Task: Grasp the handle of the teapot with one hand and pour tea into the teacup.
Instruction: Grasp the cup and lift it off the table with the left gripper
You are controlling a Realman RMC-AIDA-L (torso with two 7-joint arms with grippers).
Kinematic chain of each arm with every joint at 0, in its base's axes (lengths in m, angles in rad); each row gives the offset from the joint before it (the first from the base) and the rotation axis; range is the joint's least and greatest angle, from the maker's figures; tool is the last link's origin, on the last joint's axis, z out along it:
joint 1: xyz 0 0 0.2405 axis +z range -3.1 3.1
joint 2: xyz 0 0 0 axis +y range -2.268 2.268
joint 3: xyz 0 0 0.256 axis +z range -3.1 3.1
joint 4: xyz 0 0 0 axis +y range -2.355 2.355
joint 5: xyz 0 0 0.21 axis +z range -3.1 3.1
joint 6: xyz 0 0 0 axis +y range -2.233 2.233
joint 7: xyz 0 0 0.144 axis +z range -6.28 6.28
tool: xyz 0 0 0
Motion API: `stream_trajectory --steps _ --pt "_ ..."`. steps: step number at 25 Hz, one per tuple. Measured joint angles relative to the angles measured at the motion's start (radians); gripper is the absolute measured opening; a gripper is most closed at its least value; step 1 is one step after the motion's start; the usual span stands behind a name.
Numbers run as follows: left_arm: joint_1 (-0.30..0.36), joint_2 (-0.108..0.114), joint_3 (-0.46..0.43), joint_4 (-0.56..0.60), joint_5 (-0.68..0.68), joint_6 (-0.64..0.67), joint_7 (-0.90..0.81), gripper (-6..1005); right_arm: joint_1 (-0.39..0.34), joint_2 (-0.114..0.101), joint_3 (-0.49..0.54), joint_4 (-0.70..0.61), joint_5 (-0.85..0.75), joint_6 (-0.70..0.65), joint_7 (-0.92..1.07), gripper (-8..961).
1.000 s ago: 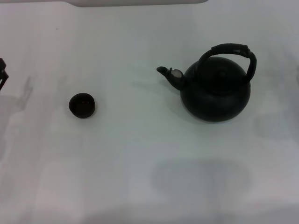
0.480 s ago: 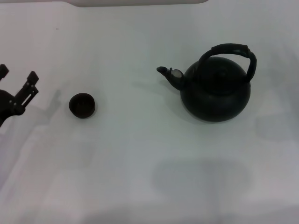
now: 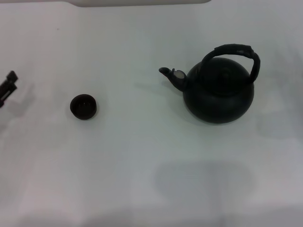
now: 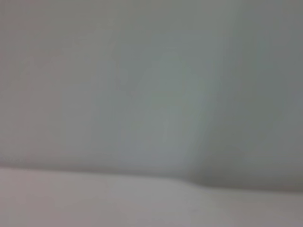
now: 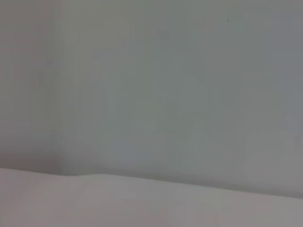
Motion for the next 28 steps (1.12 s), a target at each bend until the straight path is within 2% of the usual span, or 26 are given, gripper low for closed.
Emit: stream_trajectory --steps 5,7,10,13,15,17,20,22,24,26,27,28 --pt "-0.043 0.038 -0.006 0.117 0.034 -0.222 -0.075 792 0.005 0.003 0.000 0.000 0.001 0.019 -0.020 422" --pt "-0.065 0.060 -0.004 0.182 0.097 -0.306 -0.202 791 0.006 0.004 -0.001 0.002 0.001 0.023 -0.022 422" --pt "-0.104 0.089 -0.005 0.284 0.297 -0.410 -0.469 790 0.006 0.005 -0.002 0.009 0.001 0.024 -0.022 422" --pt "-0.157 0.114 -0.008 0.371 0.607 -0.524 -0.810 789 0.006 0.005 -0.002 0.011 0.001 0.025 -0.023 421" --pt "-0.195 0.133 -0.009 0.417 0.804 -0.521 -1.017 788 0.006 0.005 -0.003 0.011 0.001 0.025 -0.023 420" --pt "-0.221 0.151 -0.011 0.477 0.984 -0.450 -1.201 787 0.006 0.004 -0.004 0.012 0.001 0.029 -0.024 420" --pt "-0.260 0.173 -0.014 0.602 1.255 -0.266 -1.504 786 0.006 0.004 -0.006 0.012 0.001 0.035 -0.027 418" --pt "-0.286 0.174 -0.027 0.692 1.435 -0.099 -1.658 789 0.006 0.004 -0.004 0.012 0.001 0.038 -0.037 418" --pt "-0.298 0.162 -0.049 0.764 1.535 0.027 -1.716 794 0.008 0.005 0.000 0.012 0.002 0.043 -0.046 417" --pt "-0.303 0.124 -0.085 0.888 1.664 0.199 -1.740 800 0.012 0.005 0.000 0.012 0.002 0.051 -0.049 416" --pt "-0.303 0.124 -0.085 0.888 1.664 0.199 -1.740 802 0.015 0.005 0.000 0.011 0.002 0.055 -0.050 416" --pt "-0.305 0.097 -0.092 0.968 1.757 0.304 -1.751 805 0.020 0.005 0.000 0.011 0.003 0.059 -0.053 415"
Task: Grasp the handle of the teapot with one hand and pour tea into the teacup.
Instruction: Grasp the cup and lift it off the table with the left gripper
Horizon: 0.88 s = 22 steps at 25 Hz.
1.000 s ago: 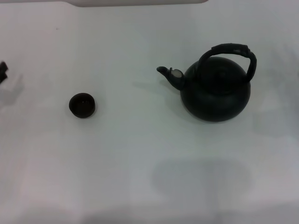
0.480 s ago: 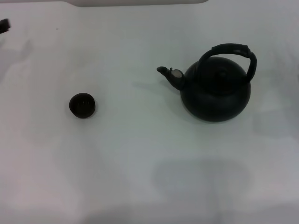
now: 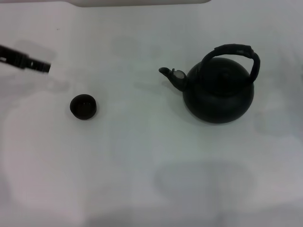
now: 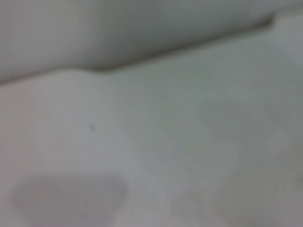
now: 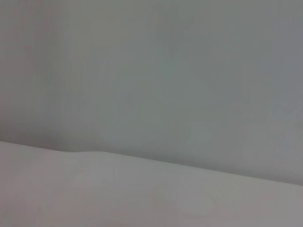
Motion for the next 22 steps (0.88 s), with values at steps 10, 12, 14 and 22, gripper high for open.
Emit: stream_trajectory --steps 10,12,14,22 --pt "-0.041 -0.055 0.010 0.087 0.192 0.231 -0.024 832 0.026 0.001 -0.002 0.001 0.000 0.025 -0.026 414" --pt "-0.042 -0.069 0.010 0.097 0.197 0.231 -0.017 838 0.026 0.001 -0.002 0.001 0.000 0.026 -0.026 414" --pt "-0.045 -0.090 0.009 0.113 0.208 0.225 -0.004 843 0.026 0.001 -0.002 0.001 0.000 0.026 -0.026 414" --pt "-0.092 -0.148 0.018 0.091 0.271 0.203 0.005 865 0.026 0.001 -0.001 0.001 0.000 0.028 -0.027 415"
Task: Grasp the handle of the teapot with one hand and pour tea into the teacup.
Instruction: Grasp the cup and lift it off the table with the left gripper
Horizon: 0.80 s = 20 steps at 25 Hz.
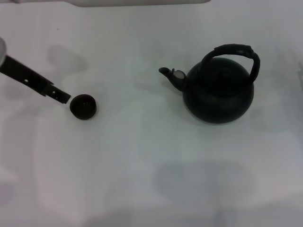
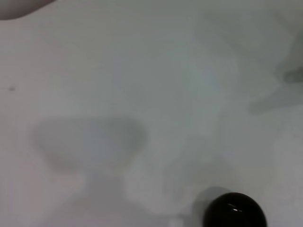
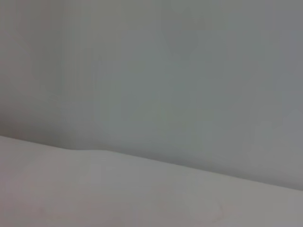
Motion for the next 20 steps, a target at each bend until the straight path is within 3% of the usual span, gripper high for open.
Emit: stream_trajectory --steps 5,7,20 --pt "-0.007 -0.006 0.020 -0.017 0.001 -0.002 -0.002 872 0.000 0.000 0.001 0.000 0.000 0.000 0.000 415" --pt "-0.009 -0.008 0.070 -0.053 -0.006 -0.023 -0.016 874 0.000 0.000 0.001 0.000 0.000 0.000 0.000 415" --pt "-0.029 -0.011 0.073 -0.160 -0.005 -0.097 -0.011 874 0.000 0.000 0.001 0.000 0.000 0.001 0.000 415"
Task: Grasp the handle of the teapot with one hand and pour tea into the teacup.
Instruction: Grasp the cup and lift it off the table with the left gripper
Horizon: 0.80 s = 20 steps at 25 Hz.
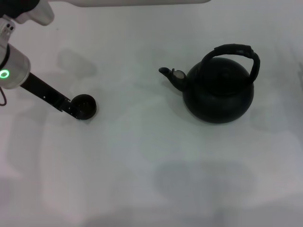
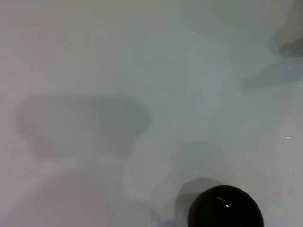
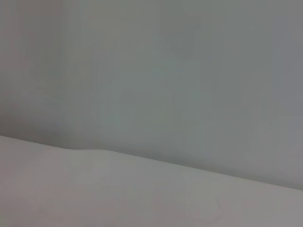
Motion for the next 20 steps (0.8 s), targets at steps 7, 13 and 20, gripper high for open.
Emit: stream_trajectory --steps 7,13,20 --pt "-0.006 -0.001 0.004 -0.031 -0.002 -0.040 0.012 875 0.000 0.000 0.000 0.000 0.000 0.007 0.000 414" --pt "-0.006 -0.004 0.029 -0.033 -0.012 -0.053 0.012 875 0.004 0.000 0.000 -0.001 0.000 0.010 0.000 414" --pt "-0.016 -0.006 0.051 -0.040 -0.025 -0.054 0.008 875 0.010 0.000 0.000 -0.001 0.000 0.015 0.000 415"
